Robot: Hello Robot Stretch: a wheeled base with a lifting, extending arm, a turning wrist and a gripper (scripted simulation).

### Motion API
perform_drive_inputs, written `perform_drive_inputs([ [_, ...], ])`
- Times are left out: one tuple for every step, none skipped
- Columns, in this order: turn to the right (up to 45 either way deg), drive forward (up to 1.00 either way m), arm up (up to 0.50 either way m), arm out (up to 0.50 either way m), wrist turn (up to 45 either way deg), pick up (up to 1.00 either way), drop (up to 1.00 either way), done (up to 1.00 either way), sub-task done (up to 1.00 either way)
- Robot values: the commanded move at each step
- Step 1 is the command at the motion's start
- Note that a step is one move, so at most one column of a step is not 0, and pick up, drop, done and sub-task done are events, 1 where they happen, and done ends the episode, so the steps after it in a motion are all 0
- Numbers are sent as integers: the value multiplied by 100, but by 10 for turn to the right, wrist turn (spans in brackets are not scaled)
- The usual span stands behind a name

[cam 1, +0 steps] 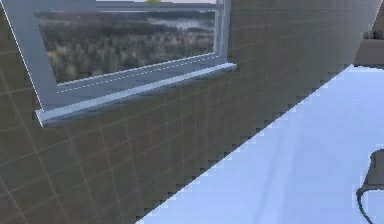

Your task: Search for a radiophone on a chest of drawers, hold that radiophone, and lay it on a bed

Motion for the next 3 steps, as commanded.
perform_drive_inputs([
  [-450,0,0,0,0,0,0,0,0],
  [-390,0,0,0,0,0,0,0,0],
  [-30,0,0,0,0,0,0,0,0],
])
